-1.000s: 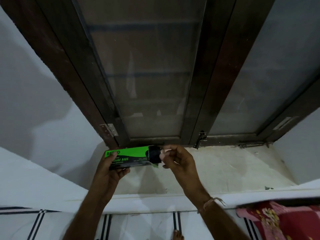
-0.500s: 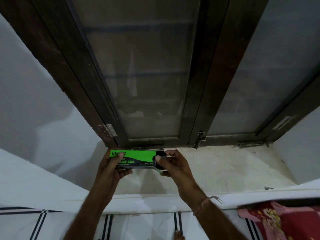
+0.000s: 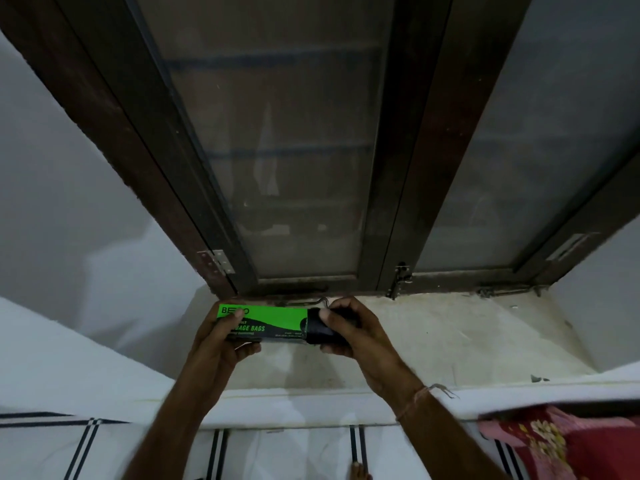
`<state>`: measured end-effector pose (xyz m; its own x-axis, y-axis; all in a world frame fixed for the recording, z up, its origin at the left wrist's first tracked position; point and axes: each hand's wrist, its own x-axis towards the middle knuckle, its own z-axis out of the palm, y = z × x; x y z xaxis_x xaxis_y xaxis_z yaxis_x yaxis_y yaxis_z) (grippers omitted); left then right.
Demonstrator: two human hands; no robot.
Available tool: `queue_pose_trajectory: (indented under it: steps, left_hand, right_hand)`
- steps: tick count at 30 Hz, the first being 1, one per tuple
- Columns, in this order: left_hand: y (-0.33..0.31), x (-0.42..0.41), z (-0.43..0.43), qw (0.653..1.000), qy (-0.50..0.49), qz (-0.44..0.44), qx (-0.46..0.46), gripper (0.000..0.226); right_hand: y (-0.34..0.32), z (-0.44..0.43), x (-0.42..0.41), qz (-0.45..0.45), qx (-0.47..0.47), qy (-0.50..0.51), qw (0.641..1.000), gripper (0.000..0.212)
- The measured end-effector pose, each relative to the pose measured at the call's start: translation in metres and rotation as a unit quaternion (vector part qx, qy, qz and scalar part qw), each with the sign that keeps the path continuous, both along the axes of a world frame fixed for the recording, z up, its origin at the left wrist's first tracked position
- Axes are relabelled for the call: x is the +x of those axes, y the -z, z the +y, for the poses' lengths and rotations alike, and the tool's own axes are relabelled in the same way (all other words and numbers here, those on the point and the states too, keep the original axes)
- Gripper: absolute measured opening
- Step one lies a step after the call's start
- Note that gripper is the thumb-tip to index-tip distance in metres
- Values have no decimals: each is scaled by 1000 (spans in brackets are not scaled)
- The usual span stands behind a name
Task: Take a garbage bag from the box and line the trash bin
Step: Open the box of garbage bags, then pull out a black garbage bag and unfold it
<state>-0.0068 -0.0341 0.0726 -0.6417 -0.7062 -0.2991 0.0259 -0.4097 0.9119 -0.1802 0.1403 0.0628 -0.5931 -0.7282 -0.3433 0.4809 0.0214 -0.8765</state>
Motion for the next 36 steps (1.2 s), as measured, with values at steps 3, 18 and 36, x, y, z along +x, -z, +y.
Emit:
queue_pose_trajectory:
  steps: [3,18,36]
  left_hand:
    - [13,1,-3,999,5,1,46,19]
    - [95,-30,-11,901,-39,-280,-329,45]
    - [18,-12,96,985,-44,22,165,54]
  right_hand:
    - [3,7,-6,15,10,14,1000,25]
    - [23,38,6,-37,1,129,991,32]
    - [5,9,71,66,44,43,996,11]
